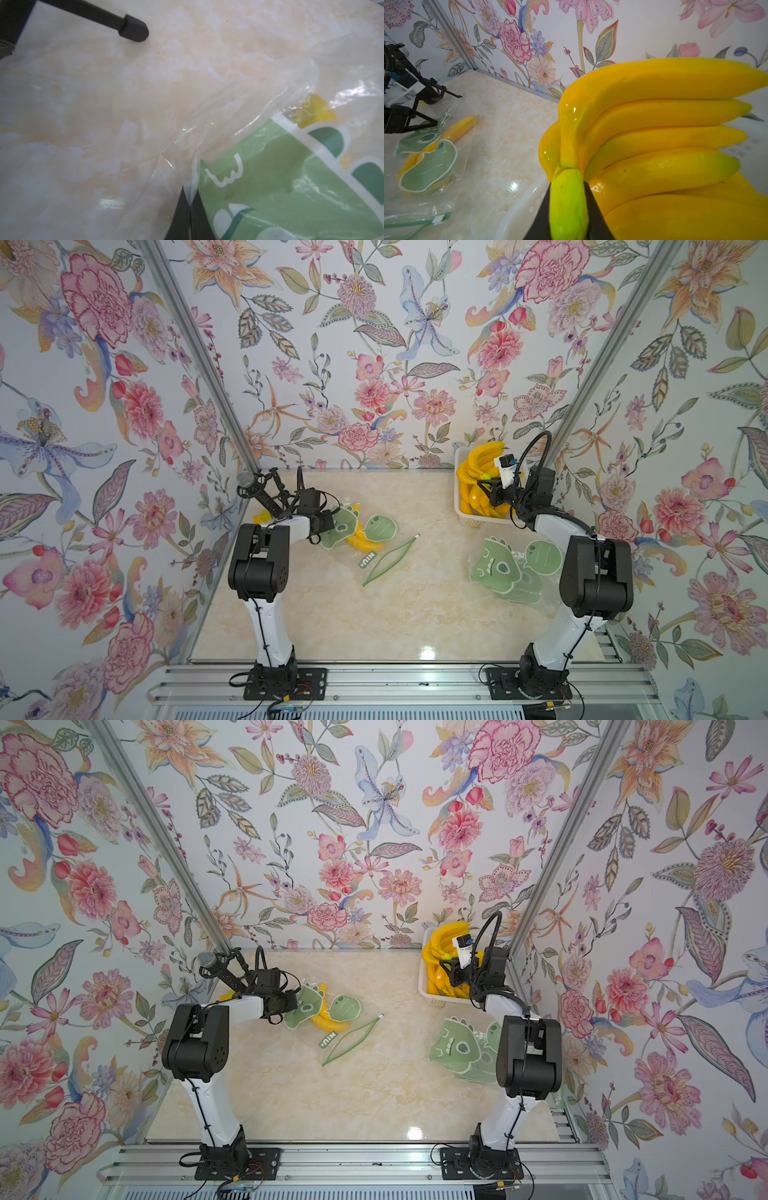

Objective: Open the zip-top bag and take out the banana
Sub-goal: Place the banana in the basket.

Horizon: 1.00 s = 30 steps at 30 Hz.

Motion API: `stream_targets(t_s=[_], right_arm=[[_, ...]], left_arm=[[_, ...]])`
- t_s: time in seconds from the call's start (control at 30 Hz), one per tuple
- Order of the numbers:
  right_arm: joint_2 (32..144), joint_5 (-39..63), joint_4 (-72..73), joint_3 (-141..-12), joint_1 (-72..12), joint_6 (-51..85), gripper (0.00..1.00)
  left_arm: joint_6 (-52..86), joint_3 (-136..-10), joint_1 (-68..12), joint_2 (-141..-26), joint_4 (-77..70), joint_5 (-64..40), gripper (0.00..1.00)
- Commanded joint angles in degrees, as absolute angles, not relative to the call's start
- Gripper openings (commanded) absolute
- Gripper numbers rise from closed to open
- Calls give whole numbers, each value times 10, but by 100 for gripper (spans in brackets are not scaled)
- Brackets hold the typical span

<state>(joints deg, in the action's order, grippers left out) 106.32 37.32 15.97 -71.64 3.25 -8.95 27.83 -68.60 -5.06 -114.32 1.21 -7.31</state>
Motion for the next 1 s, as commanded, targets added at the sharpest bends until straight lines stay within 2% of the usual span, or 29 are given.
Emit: stream_targets(t_s=[0.0, 0.17, 0.27, 0.53, 0.63, 0.7, 0.77, 0.87, 0.97], right_arm=[[1085, 339, 124, -751, 21, -79, 19], [1108, 271, 110, -770, 12, -58, 20], [1129, 244, 81, -800, 12, -43, 27], [1095, 220, 84, -789, 7, -28, 64], [1041, 197, 102, -751, 6, -18, 74], [1001, 173, 100, -727, 6, -10, 78], [960, 163, 100, -702, 6, 2, 81], [890, 157, 127, -642, 4, 41, 85], [824, 168, 126, -593, -6, 87, 85]], left_arm=[[274, -678, -59, -1119, 15, -77, 0], [270, -685, -67, -1103, 27, -71, 0], [264, -689, -71, -1090, 37, -65, 3], [244, -693, -81, -1044, 81, -30, 32], [237, -694, -89, -1013, 114, 12, 49], [244, -695, -97, -987, 148, 67, 60], [252, -685, -102, -954, 165, 97, 67], [248, -667, -121, -905, 164, 103, 69], [218, -670, -182, -873, 168, 110, 70]])
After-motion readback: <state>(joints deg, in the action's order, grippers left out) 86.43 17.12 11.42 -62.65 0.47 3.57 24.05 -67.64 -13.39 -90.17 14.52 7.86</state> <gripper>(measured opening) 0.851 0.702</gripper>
